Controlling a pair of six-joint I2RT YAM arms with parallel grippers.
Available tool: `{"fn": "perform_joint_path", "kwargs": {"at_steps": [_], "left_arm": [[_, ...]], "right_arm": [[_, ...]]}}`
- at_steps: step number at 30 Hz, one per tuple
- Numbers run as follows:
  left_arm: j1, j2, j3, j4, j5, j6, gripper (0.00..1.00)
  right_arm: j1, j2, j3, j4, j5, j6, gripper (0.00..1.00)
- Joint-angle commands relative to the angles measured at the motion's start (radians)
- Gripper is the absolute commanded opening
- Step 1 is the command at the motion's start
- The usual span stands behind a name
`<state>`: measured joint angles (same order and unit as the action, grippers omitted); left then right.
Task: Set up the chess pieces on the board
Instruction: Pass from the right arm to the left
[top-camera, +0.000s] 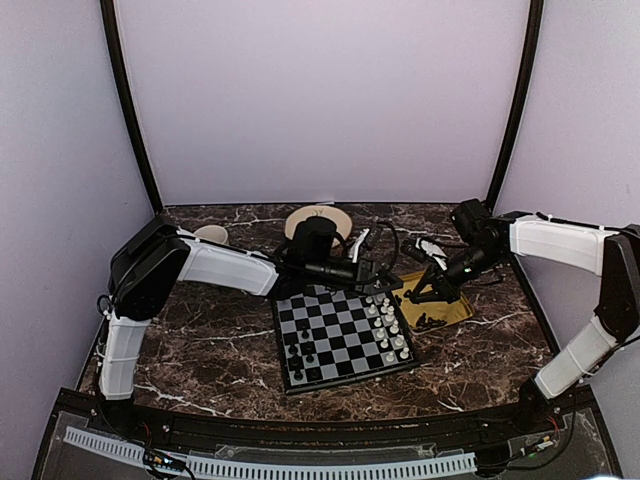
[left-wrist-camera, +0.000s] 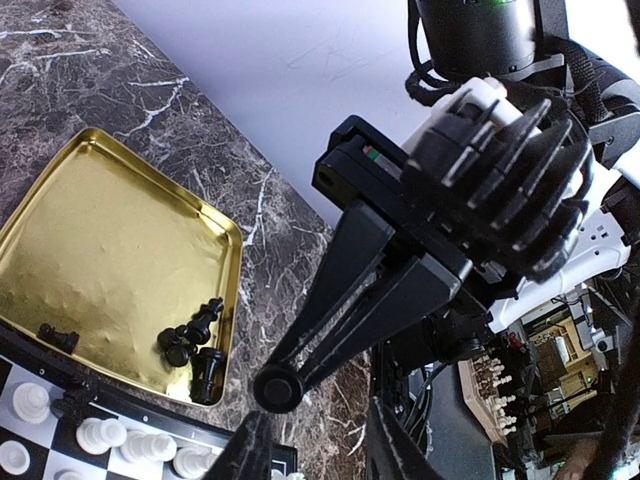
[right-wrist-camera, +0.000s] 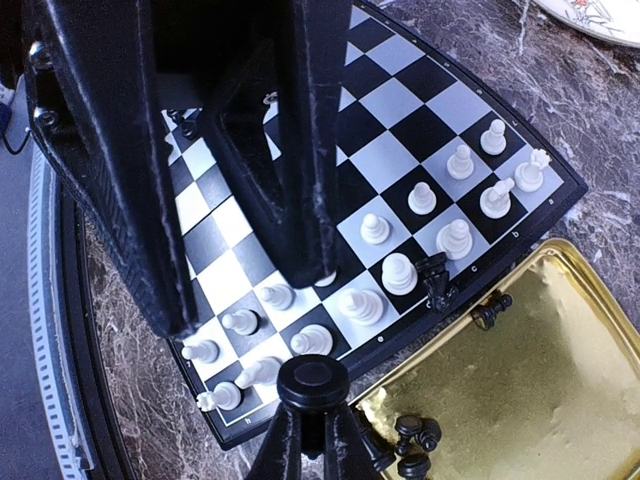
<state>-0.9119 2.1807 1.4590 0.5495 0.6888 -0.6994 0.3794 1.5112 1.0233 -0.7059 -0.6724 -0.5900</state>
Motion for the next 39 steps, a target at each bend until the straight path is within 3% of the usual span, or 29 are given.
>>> {"fn": "perform_joint_path", "kwargs": {"at_steps": [1,7,15,22,39], "left_arm": [[0.001,-0.028,0.031,-0.032,0.001,0.048,0.34],[0.002,-0.068,0.025,-0.113,-0.022,0.131,0.34],[0.001,-0.129,-0.018,-0.154,-0.048,0.266,0.35],[-0.012,-0.127,-0.025,-0.055,0.038,0.219,0.38],[-0.025,-0.092,0.012,-0.077,0.088,0.2,0.35]], "right_arm": [[0.006,-0.005,0.011,0.007,0.018,0.006,0.04],[-0.012,-0.014,0.006,0.021,0.054,0.03,0.03],[-0.016,0.026,0.119,-0.191,-0.136,-0.066,0.05],[0.005,0.075,0.19,-0.247,-0.192,-0.083,0.06],[0.021,0.076,0.199,-0.226,-0.195,-0.057,0.06]]}}
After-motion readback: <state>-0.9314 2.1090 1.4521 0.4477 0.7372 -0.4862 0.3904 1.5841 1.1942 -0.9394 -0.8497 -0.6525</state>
